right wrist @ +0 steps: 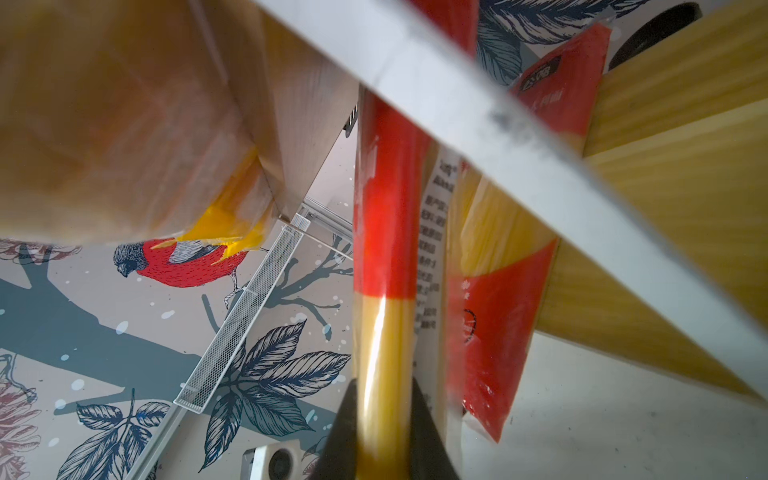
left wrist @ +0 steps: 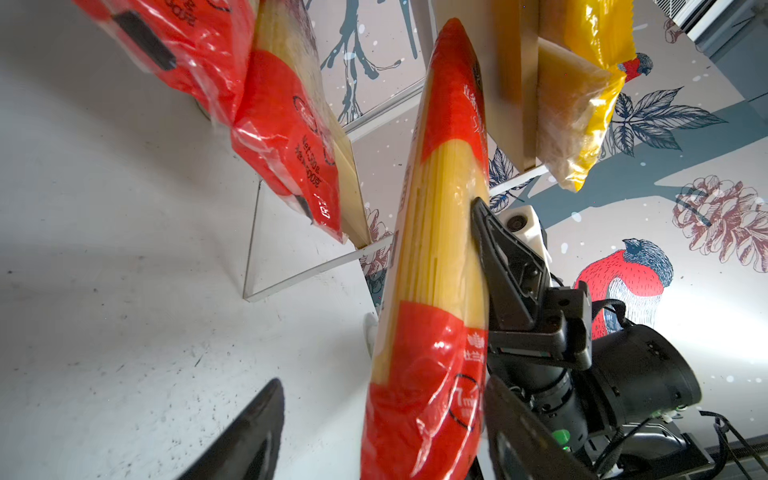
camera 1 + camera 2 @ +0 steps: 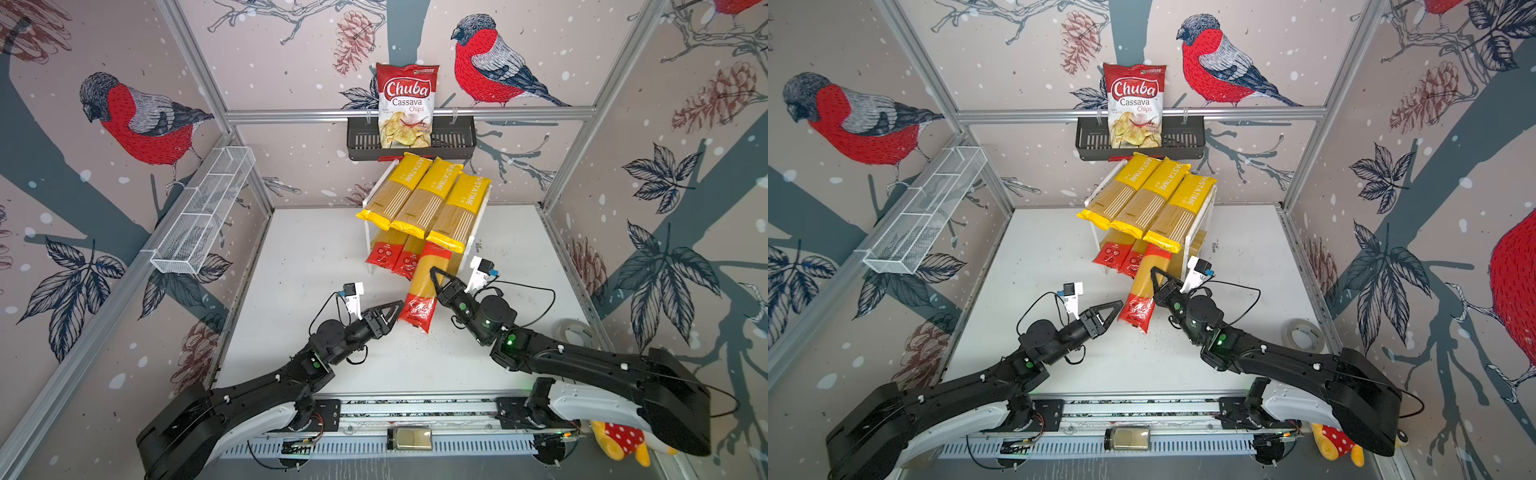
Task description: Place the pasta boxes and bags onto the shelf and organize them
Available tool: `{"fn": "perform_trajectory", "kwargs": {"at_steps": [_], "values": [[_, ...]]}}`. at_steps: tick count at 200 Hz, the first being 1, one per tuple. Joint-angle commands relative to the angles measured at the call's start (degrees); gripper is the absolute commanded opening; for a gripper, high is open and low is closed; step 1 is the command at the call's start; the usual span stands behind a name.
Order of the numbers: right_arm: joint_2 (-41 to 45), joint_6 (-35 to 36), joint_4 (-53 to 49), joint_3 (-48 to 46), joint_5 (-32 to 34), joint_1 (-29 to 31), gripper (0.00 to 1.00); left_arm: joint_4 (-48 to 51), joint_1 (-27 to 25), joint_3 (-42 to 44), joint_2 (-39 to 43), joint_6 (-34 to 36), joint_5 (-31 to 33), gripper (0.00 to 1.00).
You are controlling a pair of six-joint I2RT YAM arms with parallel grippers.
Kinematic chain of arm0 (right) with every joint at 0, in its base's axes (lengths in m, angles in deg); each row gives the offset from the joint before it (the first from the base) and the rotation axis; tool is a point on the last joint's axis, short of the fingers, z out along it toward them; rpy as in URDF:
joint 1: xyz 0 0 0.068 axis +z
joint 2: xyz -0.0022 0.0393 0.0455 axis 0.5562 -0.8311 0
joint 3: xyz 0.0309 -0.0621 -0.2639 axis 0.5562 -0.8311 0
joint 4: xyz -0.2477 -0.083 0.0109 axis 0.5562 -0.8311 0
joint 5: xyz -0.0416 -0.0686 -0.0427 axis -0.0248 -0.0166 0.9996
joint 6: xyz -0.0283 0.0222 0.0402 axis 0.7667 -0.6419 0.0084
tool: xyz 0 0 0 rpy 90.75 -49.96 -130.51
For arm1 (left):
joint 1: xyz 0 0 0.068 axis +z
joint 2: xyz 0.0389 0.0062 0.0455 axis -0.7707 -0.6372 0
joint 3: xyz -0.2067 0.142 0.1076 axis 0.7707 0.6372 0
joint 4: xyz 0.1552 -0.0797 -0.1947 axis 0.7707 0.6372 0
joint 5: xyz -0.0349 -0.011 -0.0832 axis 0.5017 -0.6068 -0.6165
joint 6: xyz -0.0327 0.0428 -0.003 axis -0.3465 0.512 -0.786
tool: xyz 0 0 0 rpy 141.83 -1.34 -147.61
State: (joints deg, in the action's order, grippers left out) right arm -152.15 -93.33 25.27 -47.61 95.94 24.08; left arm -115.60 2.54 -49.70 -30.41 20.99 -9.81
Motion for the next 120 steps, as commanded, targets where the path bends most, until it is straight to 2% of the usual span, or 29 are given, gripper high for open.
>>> {"fn": "perform_trajectory", "kwargs": {"at_steps": [1, 36, 77, 120], "values": [[0.3, -1.2, 9.4, 0.6, -0.8, -0.1, 0.07, -7.1, -0.4, -1.0, -3.0, 1.2, -1.5, 0.71], [0.2, -1.9, 9.1, 0.4, -1.0, -0.1, 0.08, -11.2, -1.0, -3.1, -8.2, 1.1, -3.4, 0.65], [0.2, -2.5, 7.3, 0.0, -0.4, -1.2, 0.12, -8.8, -2.7, -6.9, -11.2, 3.3, -4.1, 0.57], [0.6, -4.2, 4.6, -0.9, -0.8, -2.5, 0.20, -11.0, -2.8, -6.9, -13.1, 2.8, -3.3, 0.38]]}}
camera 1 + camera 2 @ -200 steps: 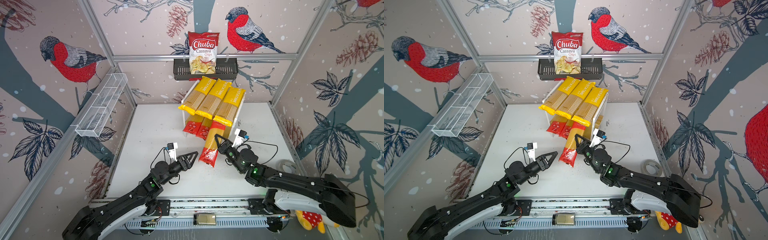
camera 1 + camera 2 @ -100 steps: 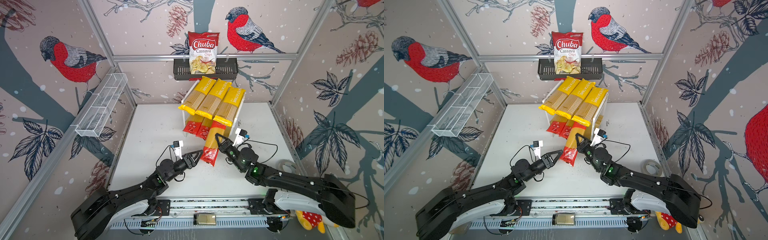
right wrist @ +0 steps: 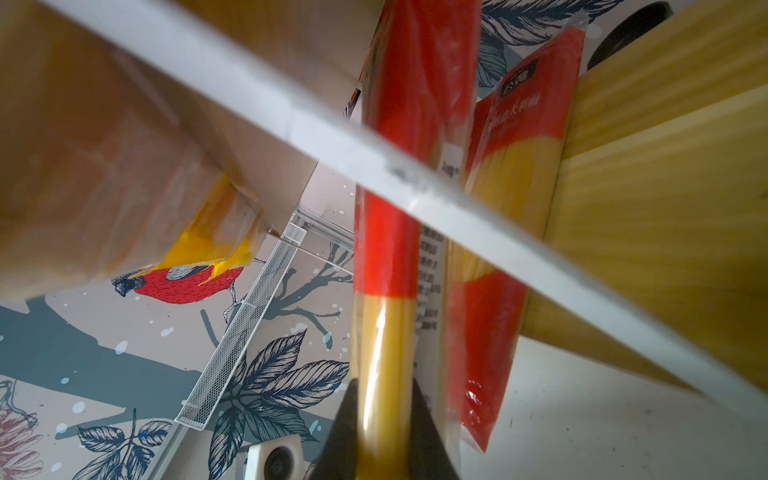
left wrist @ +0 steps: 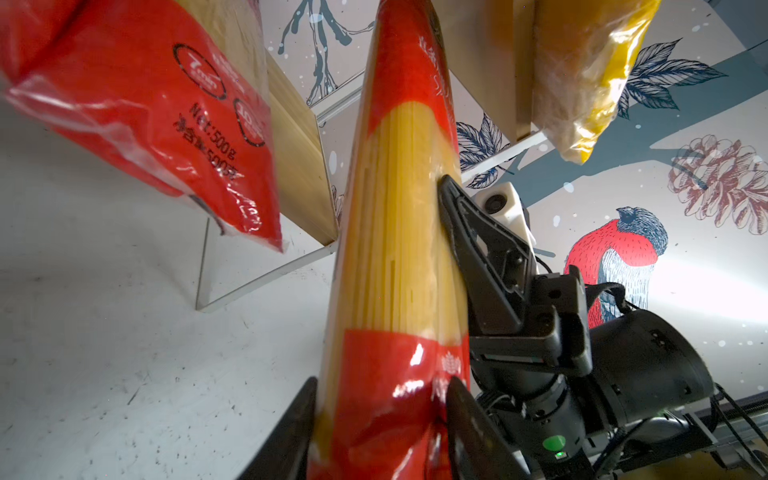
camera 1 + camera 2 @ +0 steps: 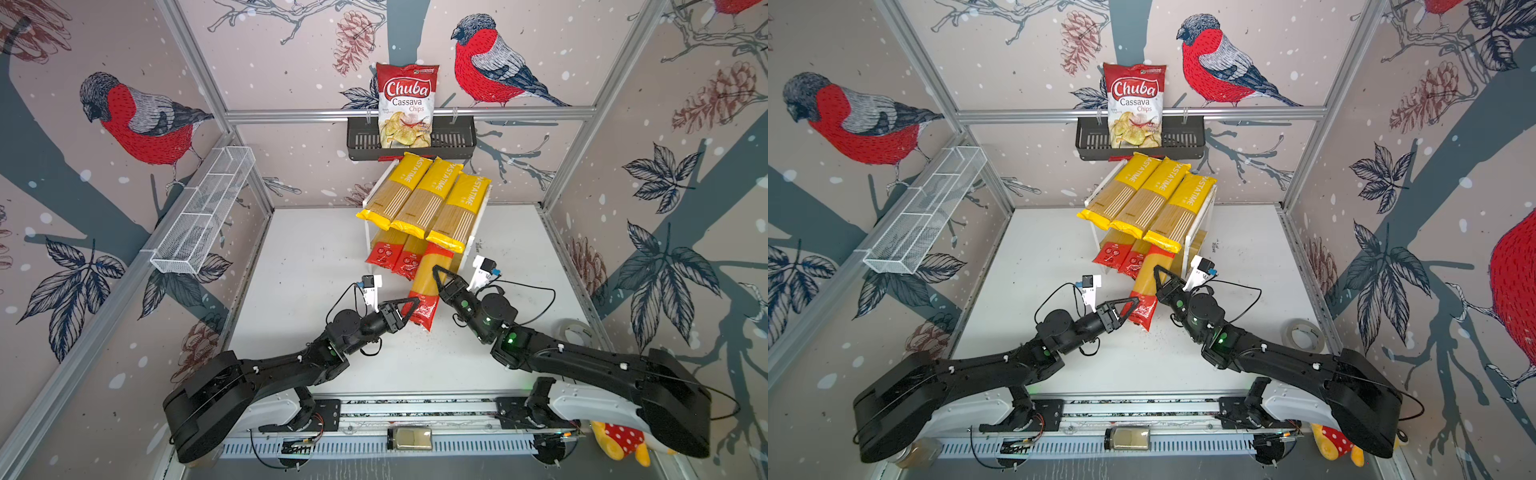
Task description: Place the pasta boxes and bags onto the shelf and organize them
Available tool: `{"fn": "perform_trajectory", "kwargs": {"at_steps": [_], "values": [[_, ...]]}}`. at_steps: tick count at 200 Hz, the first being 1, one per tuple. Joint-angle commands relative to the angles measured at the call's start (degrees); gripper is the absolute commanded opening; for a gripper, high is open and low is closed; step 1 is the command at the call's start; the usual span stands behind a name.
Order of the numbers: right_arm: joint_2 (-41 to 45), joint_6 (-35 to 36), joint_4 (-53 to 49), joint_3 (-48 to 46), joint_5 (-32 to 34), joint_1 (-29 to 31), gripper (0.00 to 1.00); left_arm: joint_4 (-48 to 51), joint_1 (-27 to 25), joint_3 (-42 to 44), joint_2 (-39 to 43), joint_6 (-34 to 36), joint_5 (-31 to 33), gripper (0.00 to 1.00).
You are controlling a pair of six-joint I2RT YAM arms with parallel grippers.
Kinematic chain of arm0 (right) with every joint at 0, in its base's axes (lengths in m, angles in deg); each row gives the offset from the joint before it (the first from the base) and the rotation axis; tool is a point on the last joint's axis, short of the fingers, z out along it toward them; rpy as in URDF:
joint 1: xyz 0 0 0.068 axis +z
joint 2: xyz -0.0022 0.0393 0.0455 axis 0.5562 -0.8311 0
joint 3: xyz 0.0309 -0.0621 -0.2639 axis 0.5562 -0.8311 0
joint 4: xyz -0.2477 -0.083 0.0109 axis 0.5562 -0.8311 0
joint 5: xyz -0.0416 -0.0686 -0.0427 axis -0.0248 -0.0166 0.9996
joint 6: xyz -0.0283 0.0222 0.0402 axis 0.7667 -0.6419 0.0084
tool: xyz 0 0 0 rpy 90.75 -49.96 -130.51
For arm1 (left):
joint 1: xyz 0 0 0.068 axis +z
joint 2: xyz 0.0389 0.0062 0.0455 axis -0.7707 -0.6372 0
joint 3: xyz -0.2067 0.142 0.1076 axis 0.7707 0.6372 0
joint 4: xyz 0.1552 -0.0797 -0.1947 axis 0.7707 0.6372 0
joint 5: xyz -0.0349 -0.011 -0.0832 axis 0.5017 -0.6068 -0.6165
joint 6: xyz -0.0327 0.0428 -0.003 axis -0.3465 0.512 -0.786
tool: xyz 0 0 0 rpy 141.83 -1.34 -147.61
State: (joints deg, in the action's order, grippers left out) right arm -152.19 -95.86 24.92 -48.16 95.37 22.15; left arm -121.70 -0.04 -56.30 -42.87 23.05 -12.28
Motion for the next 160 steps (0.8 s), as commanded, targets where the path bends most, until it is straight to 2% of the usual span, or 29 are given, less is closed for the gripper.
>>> {"fn": "perform_trajectory", "kwargs": {"at_steps": [1, 20, 74, 117, 141, 160], "values": [[0.7, -1.8, 4.9, -0.4, -0.2, -0.6, 0.21, -5.0, -0.3, -0.3, -0.6, 0.7, -0.8, 0.38], [1.5, -2.6, 3.9, -1.3, -0.2, -1.0, 0.26, -6.5, -0.3, -0.2, -1.2, 0.1, -0.4, 0.31], [4.6, -4.9, -0.6, -3.6, 0.1, -1.5, 0.43, -9.6, -0.3, 0.4, -4.1, -2.3, 0.7, 0.26], [7.9, -6.8, -5.0, -6.6, -0.6, -1.3, 0.49, -11.7, -0.3, -0.5, -6.7, -3.7, 1.3, 0.19], [10.3, -6.1, -9.0, -7.5, -0.2, -1.3, 0.50, -11.8, -0.1, -1.2, -7.9, -3.0, -0.7, 0.22], [11.8, -4.3, -15.9, -6.4, -1.0, -1.0, 0.50, -4.8, 0.1, -1.7, -5.4, -0.3, -1.4, 0.28]]}}
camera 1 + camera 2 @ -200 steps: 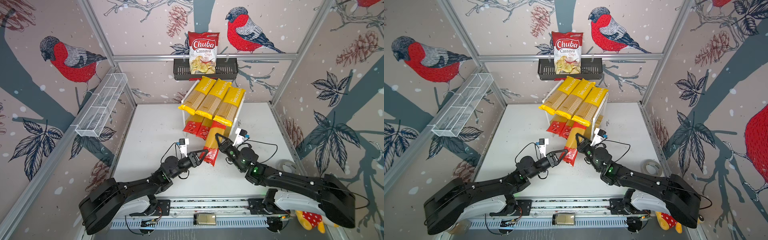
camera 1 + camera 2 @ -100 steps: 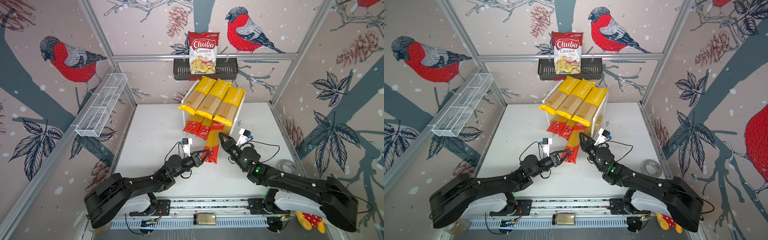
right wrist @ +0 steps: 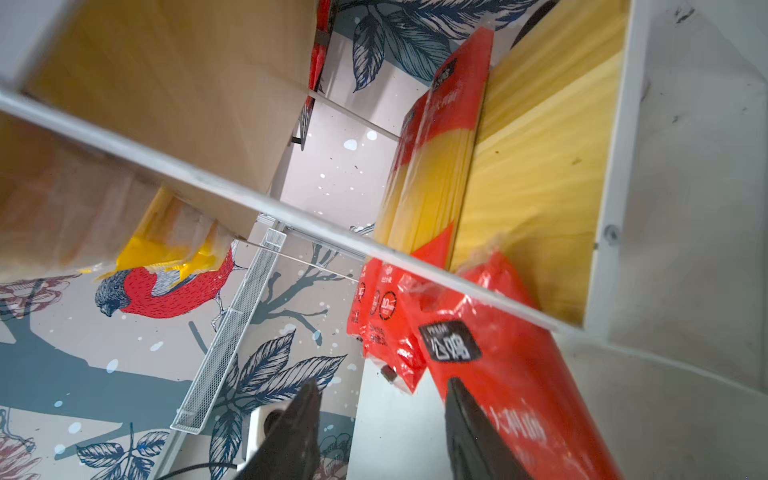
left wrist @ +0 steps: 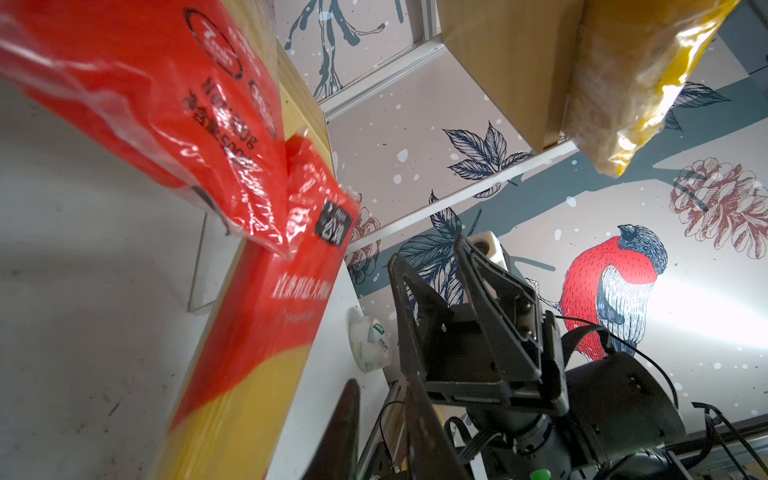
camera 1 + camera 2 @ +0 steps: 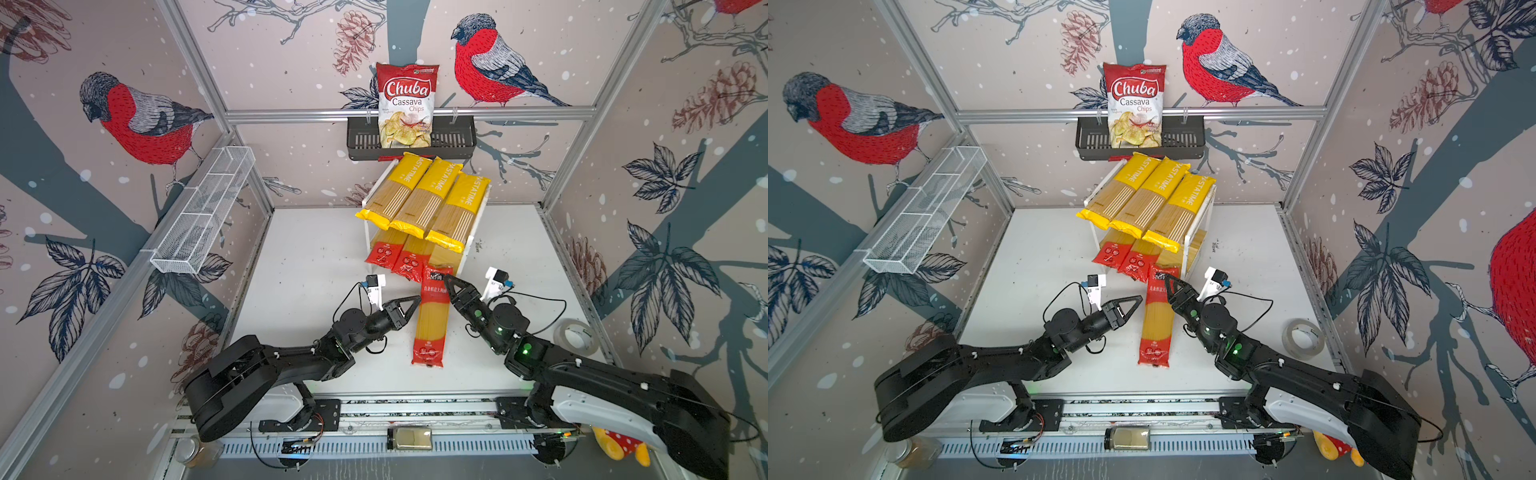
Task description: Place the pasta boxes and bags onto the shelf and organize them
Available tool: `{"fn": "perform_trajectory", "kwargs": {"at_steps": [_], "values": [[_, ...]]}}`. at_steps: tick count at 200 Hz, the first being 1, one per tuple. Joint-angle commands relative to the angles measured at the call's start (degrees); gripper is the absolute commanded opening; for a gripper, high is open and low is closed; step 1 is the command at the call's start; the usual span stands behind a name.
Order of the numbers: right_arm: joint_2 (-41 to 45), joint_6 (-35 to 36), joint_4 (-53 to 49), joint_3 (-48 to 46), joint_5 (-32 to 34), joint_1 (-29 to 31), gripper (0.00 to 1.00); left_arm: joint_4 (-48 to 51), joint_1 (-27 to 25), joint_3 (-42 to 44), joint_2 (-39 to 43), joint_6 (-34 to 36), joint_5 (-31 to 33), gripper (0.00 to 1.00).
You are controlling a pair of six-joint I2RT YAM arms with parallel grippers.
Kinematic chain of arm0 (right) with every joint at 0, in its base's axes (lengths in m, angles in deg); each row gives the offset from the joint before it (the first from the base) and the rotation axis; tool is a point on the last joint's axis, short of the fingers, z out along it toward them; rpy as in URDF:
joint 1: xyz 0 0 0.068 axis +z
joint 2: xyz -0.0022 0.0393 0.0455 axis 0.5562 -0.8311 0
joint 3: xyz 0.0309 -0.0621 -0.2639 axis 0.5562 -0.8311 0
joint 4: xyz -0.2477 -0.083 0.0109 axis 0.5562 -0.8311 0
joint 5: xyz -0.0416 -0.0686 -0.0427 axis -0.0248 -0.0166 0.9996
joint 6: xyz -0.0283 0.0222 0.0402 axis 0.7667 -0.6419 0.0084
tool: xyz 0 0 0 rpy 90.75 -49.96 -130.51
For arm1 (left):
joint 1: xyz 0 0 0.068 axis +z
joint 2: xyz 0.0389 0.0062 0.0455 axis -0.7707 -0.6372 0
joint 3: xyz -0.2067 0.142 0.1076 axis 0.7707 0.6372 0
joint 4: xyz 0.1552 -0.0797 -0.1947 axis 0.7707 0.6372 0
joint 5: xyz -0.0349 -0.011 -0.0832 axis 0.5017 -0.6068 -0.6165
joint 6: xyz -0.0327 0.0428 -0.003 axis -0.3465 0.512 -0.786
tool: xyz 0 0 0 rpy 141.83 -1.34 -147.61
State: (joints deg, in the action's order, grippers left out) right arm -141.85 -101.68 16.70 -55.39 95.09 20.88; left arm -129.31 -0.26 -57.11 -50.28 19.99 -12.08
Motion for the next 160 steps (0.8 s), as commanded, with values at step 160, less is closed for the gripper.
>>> {"fn": "perform_trajectory", "kwargs": {"at_steps": [160], "values": [[-5.8, -10.0, -20.6, -6.2, -6.8, 4.2, 0.59, 26.9, -2.5, 1.2, 1.4, 8.4, -4.4, 0.49]]}}
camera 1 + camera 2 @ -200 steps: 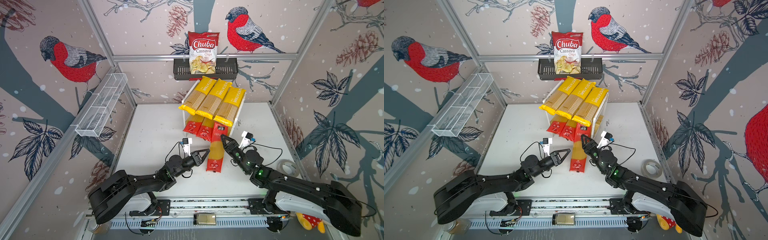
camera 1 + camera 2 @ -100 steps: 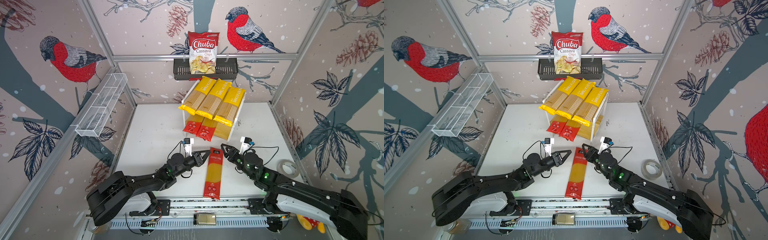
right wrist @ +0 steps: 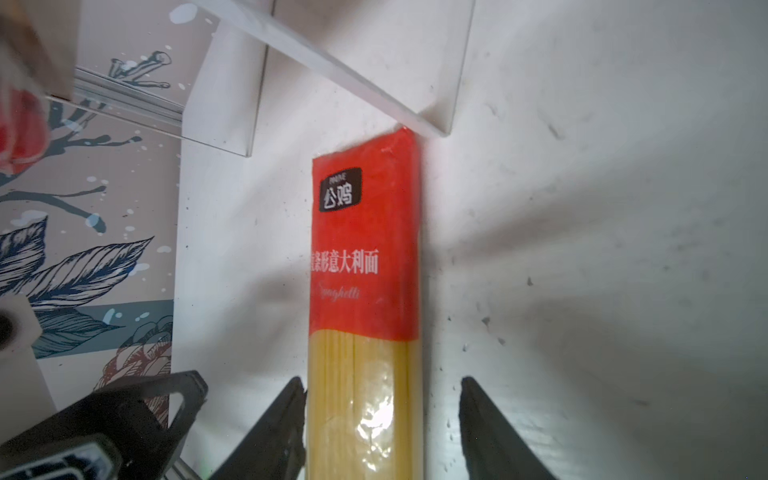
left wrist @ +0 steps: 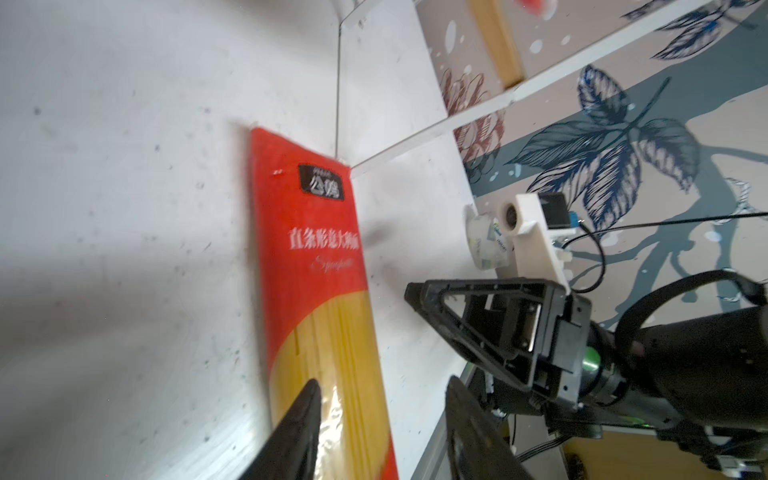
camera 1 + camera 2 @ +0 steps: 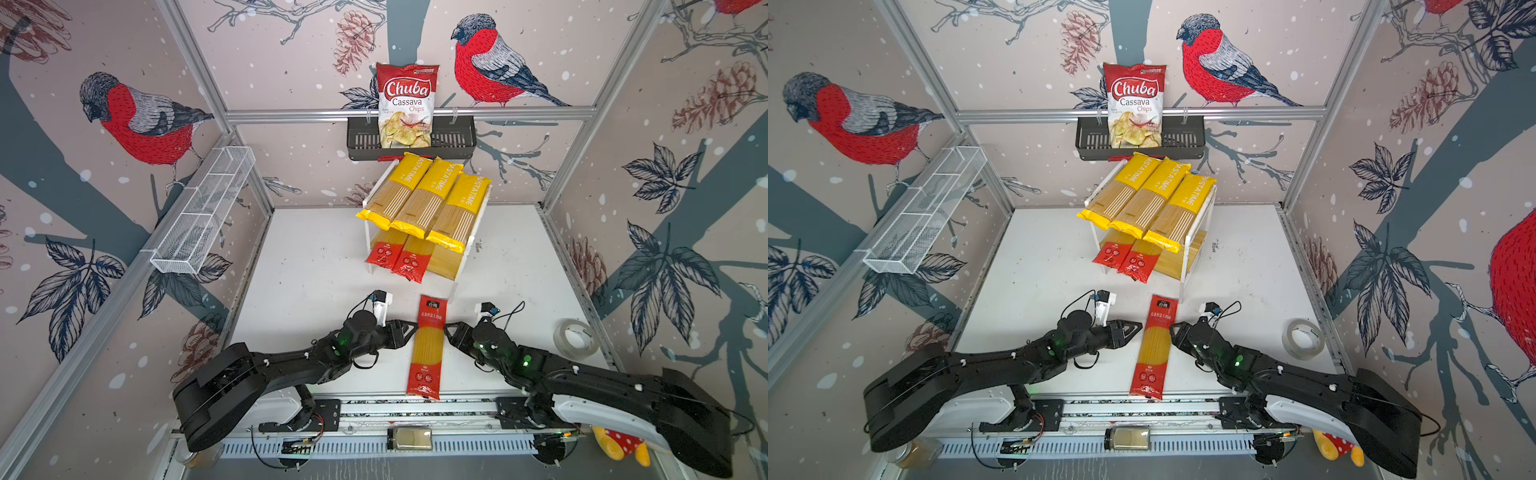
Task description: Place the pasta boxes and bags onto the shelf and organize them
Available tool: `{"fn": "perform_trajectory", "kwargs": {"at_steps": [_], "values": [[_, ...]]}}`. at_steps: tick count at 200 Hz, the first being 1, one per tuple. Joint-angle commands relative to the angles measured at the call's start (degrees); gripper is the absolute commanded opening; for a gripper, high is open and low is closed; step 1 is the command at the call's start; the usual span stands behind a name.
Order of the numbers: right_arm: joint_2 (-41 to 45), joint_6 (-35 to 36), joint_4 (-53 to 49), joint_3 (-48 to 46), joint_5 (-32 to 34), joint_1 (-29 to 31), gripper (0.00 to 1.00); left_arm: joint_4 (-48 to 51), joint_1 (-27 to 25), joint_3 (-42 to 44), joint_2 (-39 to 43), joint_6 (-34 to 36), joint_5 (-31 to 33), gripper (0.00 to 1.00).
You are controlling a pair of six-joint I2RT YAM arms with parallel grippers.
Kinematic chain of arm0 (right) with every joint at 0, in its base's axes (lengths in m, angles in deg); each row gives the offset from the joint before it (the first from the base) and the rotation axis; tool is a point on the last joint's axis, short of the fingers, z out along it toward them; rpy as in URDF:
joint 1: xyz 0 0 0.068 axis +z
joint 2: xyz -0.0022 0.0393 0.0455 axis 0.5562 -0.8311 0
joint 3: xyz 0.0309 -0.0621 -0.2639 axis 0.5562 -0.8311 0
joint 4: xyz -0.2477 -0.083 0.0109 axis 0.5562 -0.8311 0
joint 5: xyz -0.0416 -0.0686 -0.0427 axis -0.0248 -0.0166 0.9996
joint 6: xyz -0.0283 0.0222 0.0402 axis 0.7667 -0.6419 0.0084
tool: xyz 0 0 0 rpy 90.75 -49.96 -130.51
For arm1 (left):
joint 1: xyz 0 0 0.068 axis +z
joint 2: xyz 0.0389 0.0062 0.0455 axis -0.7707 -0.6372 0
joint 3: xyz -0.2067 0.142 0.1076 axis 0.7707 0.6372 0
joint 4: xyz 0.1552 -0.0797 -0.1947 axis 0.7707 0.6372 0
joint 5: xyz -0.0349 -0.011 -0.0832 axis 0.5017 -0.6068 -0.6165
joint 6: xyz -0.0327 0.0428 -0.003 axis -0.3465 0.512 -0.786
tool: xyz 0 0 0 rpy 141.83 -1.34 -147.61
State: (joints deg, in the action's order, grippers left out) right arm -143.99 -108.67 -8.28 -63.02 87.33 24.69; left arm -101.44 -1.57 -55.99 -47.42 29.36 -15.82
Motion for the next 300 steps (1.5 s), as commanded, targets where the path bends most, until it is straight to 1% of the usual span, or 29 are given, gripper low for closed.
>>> {"fn": "perform_trajectory", "kwargs": {"at_steps": [1, 47, 62, 81, 93, 113, 127, 145, 157, 178, 192, 199, 234, 257, 279, 300], "values": [[-3.9, -3.0, 4.5, 1.5, 0.9, 0.4, 0.59, -1.0, -1.3, 0.1, -1.6, -0.9, -0.7, 0.49], [-11.3, -2.1, 10.8, 2.0, -2.2, -0.8, 0.58, -5.9, -2.5, 0.7, -7.1, -2.4, -1.5, 0.49], [-14.1, -2.1, 12.1, 2.1, -3.4, -1.6, 0.57, -9.7, -2.5, 1.0, -10.0, -3.1, -2.6, 0.47], [-15.6, -1.3, 16.1, 1.7, -5.0, -2.0, 0.57, -14.4, -2.5, 1.3, -13.9, -4.4, -4.4, 0.43], [-18.7, -1.0, 18.3, 1.6, -6.1, -2.2, 0.56, -16.8, -2.5, 1.4, -16.3, -5.3, -5.4, 0.41], [-22.3, -1.1, 22.7, 1.1, -8.6, -2.6, 0.51, -19.5, -2.6, 1.1, -19.0, -5.9, -6.6, 0.38], [-23.8, -1.0, 27.2, 0.1, -10.0, -2.6, 0.45, -19.7, -2.6, 0.6, -19.3, -5.8, -6.9, 0.35], [-23.4, -1.5, 31.8, -1.4, -10.4, -2.6, 0.34, -18.4, -2.6, 0.3, -18.1, -5.1, -6.7, 0.34], [-21.8, -1.1, 32.7, -2.0, -9.9, -2.5, 0.27, -17.0, -2.5, 0.2, -16.8, -4.6, -5.9, 0.33], [-18.2, 0.5, 31.9, -2.4, -8.3, -2.5, 0.18, -14.9, -2.5, 0.3, -14.6, -4.3, -5.5, 0.33], [-16.2, 1.4, 30.4, -2.3, -7.3, -2.5, 0.14, -12.3, -2.0, -0.1, -12.3, -4.0, -5.7, 0.33], [-13.7, 1.9, 29.6, -2.3, -6.9, -2.5, 0.12, -10.2, -1.6, -0.4, -10.9, -3.5, -5.7, 0.34], [-8.3, 2.6, 26.9, -2.5, -5.0, -2.5, 0.08, -1.3, 1.1, -0.7, -1.3, -1.6, -4.4, 0.38], [-5.9, 2.8, 25.8, -2.6, -4.0, -2.6, 0.05, 3.0, 2.2, -0.7, 2.8, -0.7, -4.0, 0.39], [-4.8, 3.3, 24.4, -2.5, -3.2, -2.4, 0.04, 4.3, 2.5, -0.3, 4.5, -0.2, -3.5, 0.41], [-6.0, 2.3, 20.2, -1.8, -2.7, -2.6, 0.05, 2.9, 2.4, 0.1, 3.0, -0.3, -4.2, 0.42]]}}
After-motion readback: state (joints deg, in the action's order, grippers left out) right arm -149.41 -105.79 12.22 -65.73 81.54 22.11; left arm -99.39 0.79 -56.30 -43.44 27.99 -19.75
